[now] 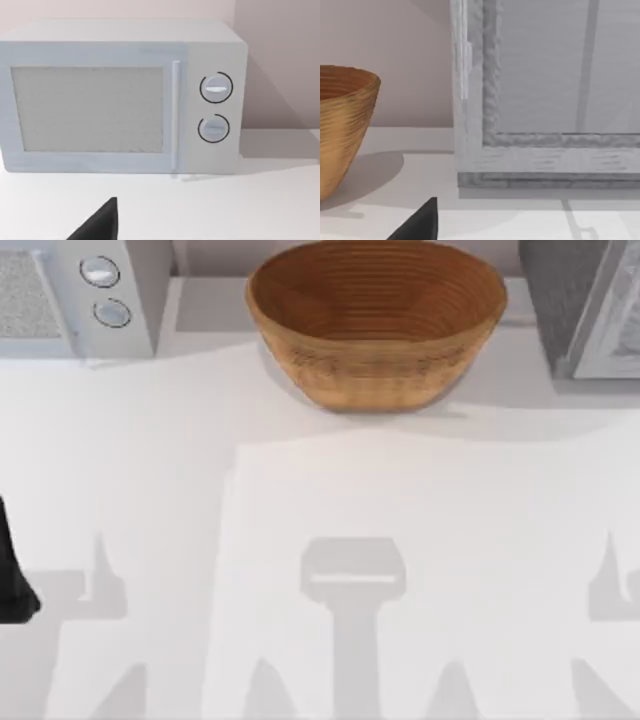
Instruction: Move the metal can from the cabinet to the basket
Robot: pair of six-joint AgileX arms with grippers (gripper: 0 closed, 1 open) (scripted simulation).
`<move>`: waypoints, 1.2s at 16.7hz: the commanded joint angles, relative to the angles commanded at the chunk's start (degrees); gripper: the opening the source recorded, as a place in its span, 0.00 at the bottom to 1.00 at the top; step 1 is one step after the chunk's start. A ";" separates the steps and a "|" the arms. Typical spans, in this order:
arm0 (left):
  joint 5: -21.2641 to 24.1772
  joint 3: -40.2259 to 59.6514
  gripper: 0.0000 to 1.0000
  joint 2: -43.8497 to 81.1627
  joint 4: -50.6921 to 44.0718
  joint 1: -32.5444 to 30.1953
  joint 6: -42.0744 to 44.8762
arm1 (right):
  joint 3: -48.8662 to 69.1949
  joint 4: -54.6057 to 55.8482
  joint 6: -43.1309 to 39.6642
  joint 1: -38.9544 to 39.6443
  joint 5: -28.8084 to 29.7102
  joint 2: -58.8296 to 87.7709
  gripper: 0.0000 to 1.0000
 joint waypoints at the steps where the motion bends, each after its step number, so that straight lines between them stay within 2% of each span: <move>1: 0.00 0.00 1.00 0.00 0.00 0.00 0.00 | 0.00 0.00 0.00 0.00 0.00 0.00 1.00; 4: 0.00 0.00 1.00 0.00 0.00 0.00 0.00 | 1.87 -0.42 0.05 0.35 0.20 1.73 1.00; 8: 0.00 0.00 1.00 0.00 0.00 0.00 0.00 | 12.78 -3.32 0.23 1.92 1.59 11.65 1.00; 20: 0.00 0.00 1.00 0.00 0.00 0.00 0.00 | 78.97 -18.94 0.74 8.35 8.89 60.04 1.00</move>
